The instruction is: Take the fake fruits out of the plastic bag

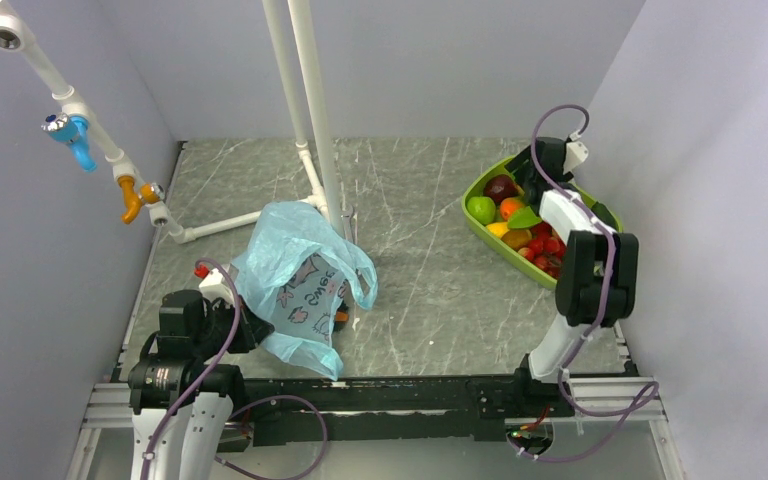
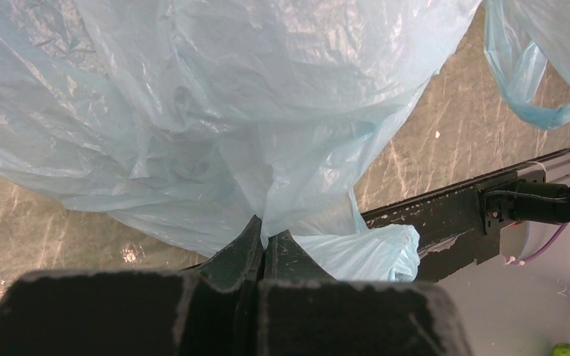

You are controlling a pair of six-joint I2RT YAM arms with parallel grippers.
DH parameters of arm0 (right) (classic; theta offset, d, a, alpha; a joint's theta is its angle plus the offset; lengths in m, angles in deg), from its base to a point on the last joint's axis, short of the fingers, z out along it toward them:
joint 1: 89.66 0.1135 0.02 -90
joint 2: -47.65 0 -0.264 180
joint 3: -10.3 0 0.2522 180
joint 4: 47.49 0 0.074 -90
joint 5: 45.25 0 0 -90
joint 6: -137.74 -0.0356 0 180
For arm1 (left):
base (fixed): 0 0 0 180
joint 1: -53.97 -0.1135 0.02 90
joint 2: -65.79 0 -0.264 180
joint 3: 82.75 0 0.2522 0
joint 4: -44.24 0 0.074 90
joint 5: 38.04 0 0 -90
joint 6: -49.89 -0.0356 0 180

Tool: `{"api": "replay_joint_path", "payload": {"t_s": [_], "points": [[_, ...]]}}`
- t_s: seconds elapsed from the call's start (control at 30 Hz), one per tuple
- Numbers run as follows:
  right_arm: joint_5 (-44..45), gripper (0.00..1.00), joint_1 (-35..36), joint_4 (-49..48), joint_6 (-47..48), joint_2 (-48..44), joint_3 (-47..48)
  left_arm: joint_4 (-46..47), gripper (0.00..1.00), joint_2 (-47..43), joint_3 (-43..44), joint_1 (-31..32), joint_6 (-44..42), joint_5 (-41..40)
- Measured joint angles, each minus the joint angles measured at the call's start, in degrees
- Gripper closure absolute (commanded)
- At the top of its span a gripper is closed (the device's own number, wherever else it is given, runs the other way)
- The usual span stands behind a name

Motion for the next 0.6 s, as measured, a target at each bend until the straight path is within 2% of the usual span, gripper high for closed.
{"api": "replay_joint_path", "payload": {"t_s": [0.1,0.2,0.3,0.4,0.47,0.6], "points": [[-0.7,0.87,-0.3,3.4,0.6,5.8,6.1,0.0,1.0,0.0,0.0,-0.1,0.0,0.0],[-1.1,0.73,-0.2,4.5,1.0,7.5,7.3,0.0,1.0,0.0,0.0,-0.1,0.0,0.0],[-1.1,0.54,-0.2,4.4,1.5,7.6,7.3,0.0,1.0,0.0,0.0,-0.1,0.0,0.0],[-0.7,0.29,-0.2,4.6,1.8,8.4,8.1,0.0,1.0,0.0,0.0,-0.1,0.0,0.0],[-0.7,0.2,-0.2,4.6,2.1,9.0,8.6,0.0,1.0,0.0,0.0,-0.1,0.0,0.0],[-1.0,0.08,-0.2,4.8,2.6,9.2,8.7,0.0,1.0,0.1,0.0,-0.1,0.0,0.0]]}}
